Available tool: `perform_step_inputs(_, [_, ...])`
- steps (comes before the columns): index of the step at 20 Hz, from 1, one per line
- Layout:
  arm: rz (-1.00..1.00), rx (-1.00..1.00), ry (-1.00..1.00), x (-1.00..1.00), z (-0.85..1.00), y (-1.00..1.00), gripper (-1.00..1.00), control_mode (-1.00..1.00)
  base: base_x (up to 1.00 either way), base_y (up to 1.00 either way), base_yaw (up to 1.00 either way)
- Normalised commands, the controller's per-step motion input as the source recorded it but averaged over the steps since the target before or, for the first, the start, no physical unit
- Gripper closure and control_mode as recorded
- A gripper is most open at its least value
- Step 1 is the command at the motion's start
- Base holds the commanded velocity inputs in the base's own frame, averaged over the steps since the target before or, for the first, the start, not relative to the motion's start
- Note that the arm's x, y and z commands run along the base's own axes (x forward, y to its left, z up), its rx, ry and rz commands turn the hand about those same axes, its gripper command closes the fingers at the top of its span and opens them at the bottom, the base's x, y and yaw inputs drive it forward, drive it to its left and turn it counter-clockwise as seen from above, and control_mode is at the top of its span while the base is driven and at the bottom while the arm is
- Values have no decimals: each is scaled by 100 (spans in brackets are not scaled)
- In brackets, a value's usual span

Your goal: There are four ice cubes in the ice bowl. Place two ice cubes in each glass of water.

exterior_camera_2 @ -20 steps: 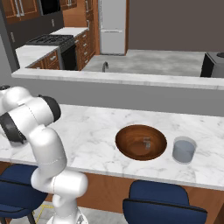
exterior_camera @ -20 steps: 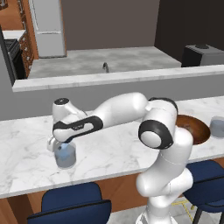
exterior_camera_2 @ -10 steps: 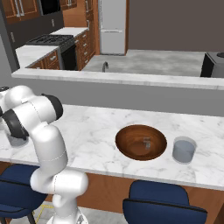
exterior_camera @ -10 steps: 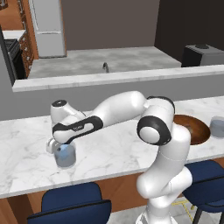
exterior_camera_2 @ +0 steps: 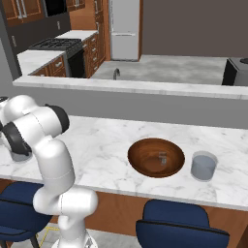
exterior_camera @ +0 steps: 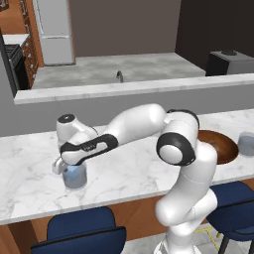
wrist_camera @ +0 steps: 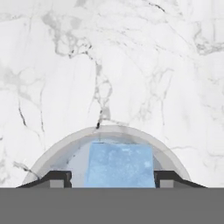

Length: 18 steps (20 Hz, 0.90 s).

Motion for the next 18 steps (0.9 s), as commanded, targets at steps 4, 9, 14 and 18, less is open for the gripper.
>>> perform_step_inputs(4, [0,0,-6,-3,0,-1,-100,-100,0,0,0])
perform_step_inputs(9, [0,0,-5,0,0,0,-100,-100,0,0,0])
perform_step_inputs(14, [0,0,-4,0,0,0,100,-100,0,0,0])
perform_step_inputs(18, [0,1,-2,-3,0,-3,100,-100,0,0,0])
